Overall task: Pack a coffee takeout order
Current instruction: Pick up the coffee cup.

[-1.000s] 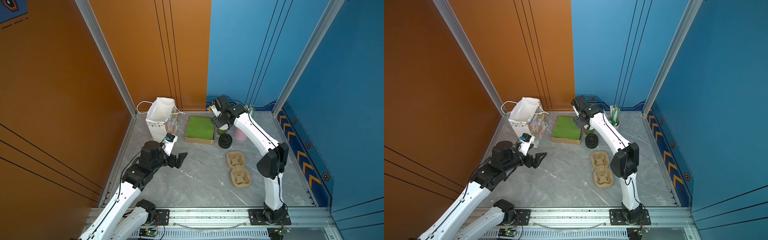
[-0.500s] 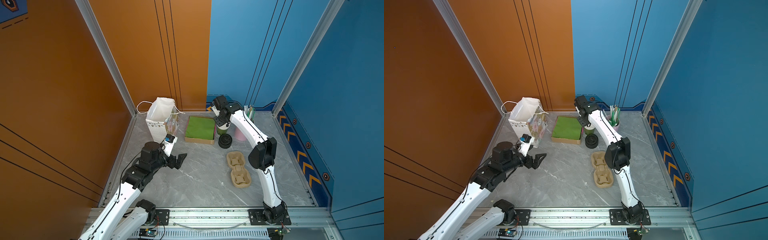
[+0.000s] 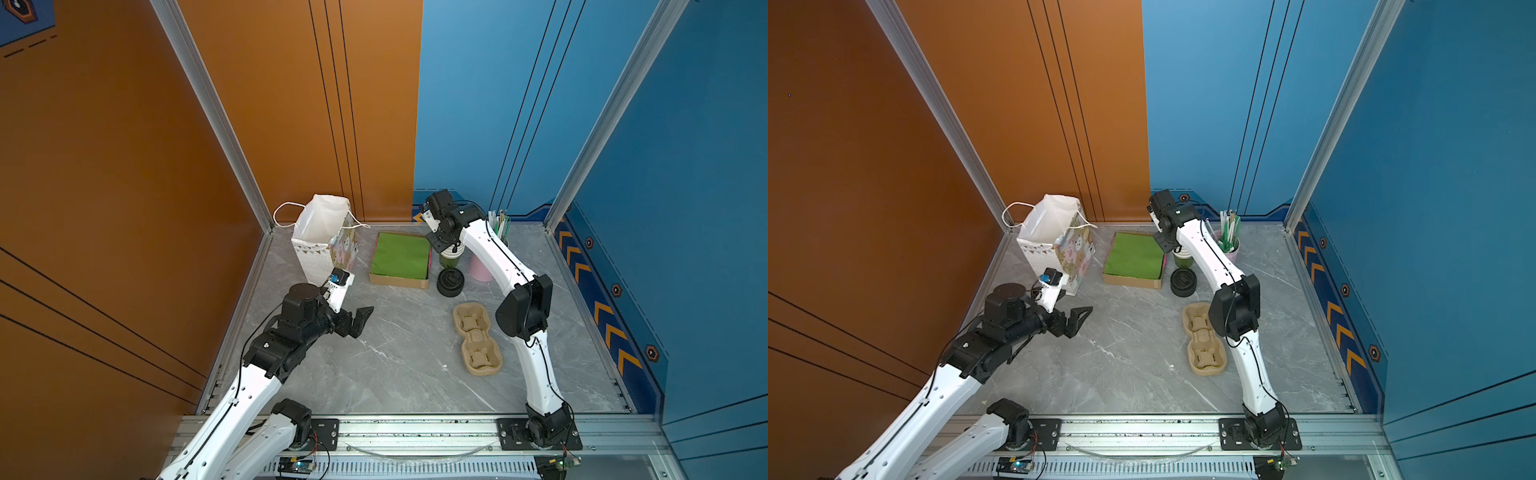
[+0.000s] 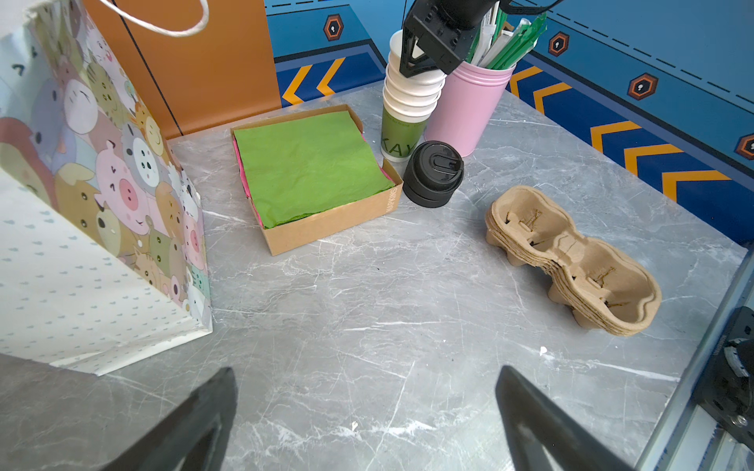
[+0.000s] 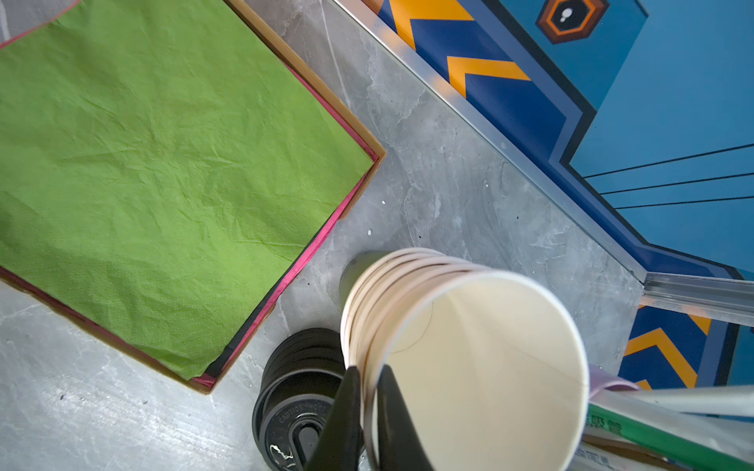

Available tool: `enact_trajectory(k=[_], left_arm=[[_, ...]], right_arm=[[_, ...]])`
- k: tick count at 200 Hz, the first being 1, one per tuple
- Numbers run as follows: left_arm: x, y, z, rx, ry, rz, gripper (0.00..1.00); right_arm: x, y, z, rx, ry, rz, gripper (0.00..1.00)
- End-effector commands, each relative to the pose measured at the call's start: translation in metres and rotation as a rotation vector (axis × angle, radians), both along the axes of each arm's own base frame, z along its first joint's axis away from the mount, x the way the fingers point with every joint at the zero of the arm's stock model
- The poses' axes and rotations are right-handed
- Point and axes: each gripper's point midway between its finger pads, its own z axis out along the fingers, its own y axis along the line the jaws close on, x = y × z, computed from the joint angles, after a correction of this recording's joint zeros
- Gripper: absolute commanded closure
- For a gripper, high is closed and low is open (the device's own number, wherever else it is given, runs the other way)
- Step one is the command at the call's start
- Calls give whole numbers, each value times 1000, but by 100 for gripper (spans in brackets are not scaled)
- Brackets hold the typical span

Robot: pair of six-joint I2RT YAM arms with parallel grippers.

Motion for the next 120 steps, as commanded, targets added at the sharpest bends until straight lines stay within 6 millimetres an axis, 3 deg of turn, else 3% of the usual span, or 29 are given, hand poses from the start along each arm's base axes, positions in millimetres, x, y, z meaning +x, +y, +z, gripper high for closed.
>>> enact_trajectory(k=[1, 29, 79, 120], left_arm=[[-1, 3, -9, 16, 24, 13, 1], [-1, 4, -9, 15, 25, 14, 1], [-1, 5, -10, 18, 29, 21, 1], [0, 6, -11, 19, 30, 26, 1]], right_arm=[[-3, 0, 6, -2, 7, 26, 87], [-3, 1, 11, 6, 1, 38, 86], [-1, -4, 15, 26, -2, 32, 100], [-3, -5, 30, 29, -27, 55, 100]])
